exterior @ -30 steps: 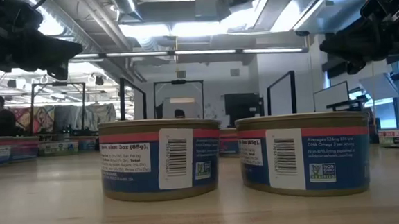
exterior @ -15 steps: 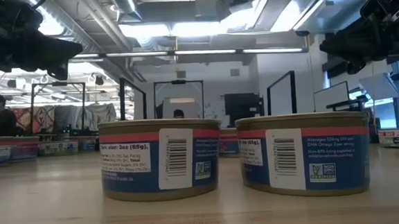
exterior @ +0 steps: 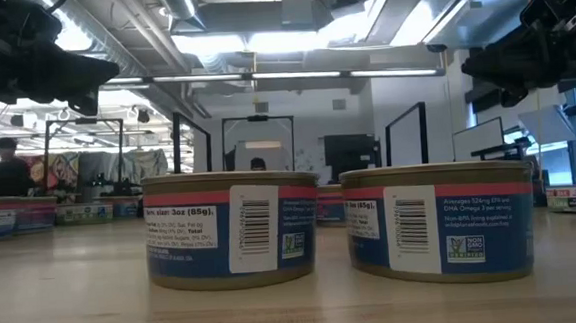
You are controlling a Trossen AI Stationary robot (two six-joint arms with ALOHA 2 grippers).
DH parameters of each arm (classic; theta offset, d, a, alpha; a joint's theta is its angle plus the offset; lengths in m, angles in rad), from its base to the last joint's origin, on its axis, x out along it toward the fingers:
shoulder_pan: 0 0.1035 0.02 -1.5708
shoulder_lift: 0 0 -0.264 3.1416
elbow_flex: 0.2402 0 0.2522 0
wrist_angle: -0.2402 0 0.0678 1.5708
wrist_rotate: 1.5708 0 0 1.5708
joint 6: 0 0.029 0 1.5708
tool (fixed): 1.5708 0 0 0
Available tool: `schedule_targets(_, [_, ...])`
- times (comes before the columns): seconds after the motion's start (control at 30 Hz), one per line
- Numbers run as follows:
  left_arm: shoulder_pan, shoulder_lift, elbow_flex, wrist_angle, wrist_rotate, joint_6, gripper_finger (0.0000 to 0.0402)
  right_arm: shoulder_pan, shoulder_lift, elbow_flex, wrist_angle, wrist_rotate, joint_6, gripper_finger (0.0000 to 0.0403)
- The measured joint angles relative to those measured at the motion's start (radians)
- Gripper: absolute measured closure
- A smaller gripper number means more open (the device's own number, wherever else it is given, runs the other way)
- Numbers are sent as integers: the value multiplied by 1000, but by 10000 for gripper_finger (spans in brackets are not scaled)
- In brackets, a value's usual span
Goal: Stack canned seafood by type on shelf
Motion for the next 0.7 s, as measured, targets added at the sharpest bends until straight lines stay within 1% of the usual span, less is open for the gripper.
schedule_targets(0.47, [0, 0, 0, 5, -9, 0, 396, 0, 0, 0, 4, 1, 0, 350])
schedule_targets(0.53, [0, 0, 0, 26, -9, 1, 396, 0, 0, 0, 6, 17, 0, 350])
schedule_targets(0.7, [0, 0, 0, 75, -9, -23, 396, 0, 0, 0, 5, 10, 79, 350])
